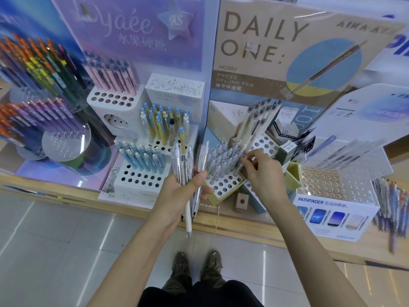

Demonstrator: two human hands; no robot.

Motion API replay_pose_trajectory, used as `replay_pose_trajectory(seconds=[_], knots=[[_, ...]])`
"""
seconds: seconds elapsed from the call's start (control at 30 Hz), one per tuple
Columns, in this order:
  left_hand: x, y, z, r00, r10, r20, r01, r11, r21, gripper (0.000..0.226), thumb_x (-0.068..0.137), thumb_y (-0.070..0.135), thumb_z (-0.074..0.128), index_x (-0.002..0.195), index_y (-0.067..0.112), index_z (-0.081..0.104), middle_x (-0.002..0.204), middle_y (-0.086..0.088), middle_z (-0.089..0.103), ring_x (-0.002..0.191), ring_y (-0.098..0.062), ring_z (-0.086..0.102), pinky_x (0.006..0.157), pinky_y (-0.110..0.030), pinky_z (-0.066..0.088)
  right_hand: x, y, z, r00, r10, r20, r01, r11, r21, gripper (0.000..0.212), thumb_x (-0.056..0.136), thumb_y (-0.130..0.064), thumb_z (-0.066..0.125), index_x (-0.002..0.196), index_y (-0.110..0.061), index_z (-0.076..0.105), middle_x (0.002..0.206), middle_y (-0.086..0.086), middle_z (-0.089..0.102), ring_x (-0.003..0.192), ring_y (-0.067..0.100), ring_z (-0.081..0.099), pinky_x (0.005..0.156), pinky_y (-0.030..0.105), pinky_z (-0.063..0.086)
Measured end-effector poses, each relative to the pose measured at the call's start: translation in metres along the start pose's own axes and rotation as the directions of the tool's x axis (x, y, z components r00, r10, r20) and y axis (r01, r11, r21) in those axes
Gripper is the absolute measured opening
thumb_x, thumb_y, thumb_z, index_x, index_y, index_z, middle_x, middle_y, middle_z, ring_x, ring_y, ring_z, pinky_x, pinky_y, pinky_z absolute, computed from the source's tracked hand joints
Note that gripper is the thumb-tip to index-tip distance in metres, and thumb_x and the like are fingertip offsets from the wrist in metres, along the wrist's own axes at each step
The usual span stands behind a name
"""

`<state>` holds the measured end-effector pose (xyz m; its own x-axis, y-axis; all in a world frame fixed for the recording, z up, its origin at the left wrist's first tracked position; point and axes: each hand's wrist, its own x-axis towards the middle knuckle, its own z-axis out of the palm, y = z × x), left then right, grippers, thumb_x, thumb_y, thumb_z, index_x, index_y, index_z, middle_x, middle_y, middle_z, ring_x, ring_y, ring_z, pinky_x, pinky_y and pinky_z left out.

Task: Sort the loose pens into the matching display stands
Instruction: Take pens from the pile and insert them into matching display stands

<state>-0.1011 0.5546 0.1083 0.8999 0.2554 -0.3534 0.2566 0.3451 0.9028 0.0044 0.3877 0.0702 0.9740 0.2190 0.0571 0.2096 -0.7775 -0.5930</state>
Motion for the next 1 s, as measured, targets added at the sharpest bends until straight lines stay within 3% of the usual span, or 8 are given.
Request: replay_pose_trajectory(seconds=[0.17, 0.5, 0.67, 0.73, 0.8, 0.9, 1.0], knots=[[-0.002, -0.001, 0.000, 1.000, -0.010, -0.001, 0.010, 1.000, 0.013, 0.008, 0.086, 0.014, 0.062, 0.092, 0.012, 0.057, 0.062, 0.007, 0.068, 0.059, -0.011, 0.066, 0.059, -0.022, 0.055, -0.001, 0.001, -0.009, 0.996, -0.084, 0.024, 0.085, 0.996, -0.037, 0.018, 0.096, -0.020, 0.054, 0.105, -0.006, 0.063, 0.067, 0.005, 0.060, 0.057, 0.018, 0.049, 0.055, 0.028, 0.033], [-0.005, -0.005, 0.008, 1.000, -0.019, 0.006, 0.019, 0.999, 0.030, 0.007, 0.086, 0.015, 0.062, 0.091, 0.013, 0.059, 0.067, 0.007, 0.071, 0.060, -0.010, 0.067, 0.058, -0.021, 0.055, 0.001, -0.002, -0.007, 0.999, 0.024, 0.021, -0.024, 1.000, -0.003, 0.020, 0.094, -0.028, 0.057, 0.098, -0.009, 0.061, 0.072, 0.008, 0.064, 0.065, 0.024, 0.059, 0.058, 0.035, 0.049], [-0.006, -0.004, 0.010, 1.000, -0.020, -0.015, 0.019, 1.000, -0.007, 0.009, 0.085, 0.013, 0.063, 0.094, 0.011, 0.060, 0.072, 0.005, 0.070, 0.060, -0.011, 0.068, 0.057, -0.021, 0.055, -0.003, -0.006, -0.016, 0.991, 0.007, 0.135, -0.010, 1.000, 0.022, 0.037, 0.092, -0.031, 0.060, 0.125, -0.015, 0.054, 0.072, 0.001, 0.060, 0.070, 0.018, 0.059, 0.065, 0.037, 0.051], [-0.007, -0.003, 0.010, 1.000, -0.018, -0.011, 0.017, 1.000, -0.016, 0.011, 0.083, 0.013, 0.063, 0.093, 0.011, 0.060, 0.072, 0.005, 0.071, 0.060, -0.011, 0.068, 0.058, -0.021, 0.056, -0.010, -0.009, -0.023, 0.993, -0.003, 0.114, -0.002, 0.999, 0.040, 0.042, 0.093, -0.025, 0.059, 0.133, -0.017, 0.048, 0.072, 0.001, 0.060, 0.068, 0.015, 0.058, 0.066, 0.035, 0.050], [-0.007, -0.004, 0.009, 1.000, -0.013, -0.001, 0.013, 1.000, -0.013, 0.009, 0.083, 0.012, 0.063, 0.090, 0.011, 0.059, 0.070, 0.006, 0.071, 0.060, -0.011, 0.068, 0.058, -0.022, 0.056, -0.022, -0.017, -0.029, 0.999, 0.020, 0.043, -0.029, 0.977, 0.212, 0.034, 0.093, -0.020, 0.058, 0.127, -0.019, 0.053, 0.069, -0.001, 0.059, 0.061, 0.009, 0.053, 0.060, 0.025, 0.046], [-0.009, -0.005, 0.009, 0.999, -0.034, 0.030, 0.034, 0.999, -0.007, 0.012, 0.081, 0.009, 0.065, 0.092, 0.007, 0.060, 0.069, 0.005, 0.071, 0.061, -0.012, 0.069, 0.057, -0.021, 0.054, -0.038, -0.036, -0.033, 0.983, 0.063, 0.173, -0.159, 0.766, 0.623, 0.018, 0.090, -0.027, 0.063, 0.108, -0.022, 0.065, 0.076, 0.000, 0.061, 0.062, 0.006, 0.052, 0.060, 0.022, 0.043], [-0.010, -0.007, 0.010, 0.995, -0.067, 0.075, 0.067, 0.998, 0.008, 0.026, 0.071, 0.016, 0.068, 0.094, 0.005, 0.061, 0.071, 0.002, 0.072, 0.063, -0.015, 0.070, 0.057, -0.021, 0.054, -0.040, -0.050, -0.029, 0.948, 0.024, 0.317, -0.250, 0.671, 0.698, 0.009, 0.088, -0.021, 0.067, 0.096, -0.020, 0.067, 0.081, -0.002, 0.061, 0.062, 0.002, 0.052, 0.055, 0.016, 0.042]])
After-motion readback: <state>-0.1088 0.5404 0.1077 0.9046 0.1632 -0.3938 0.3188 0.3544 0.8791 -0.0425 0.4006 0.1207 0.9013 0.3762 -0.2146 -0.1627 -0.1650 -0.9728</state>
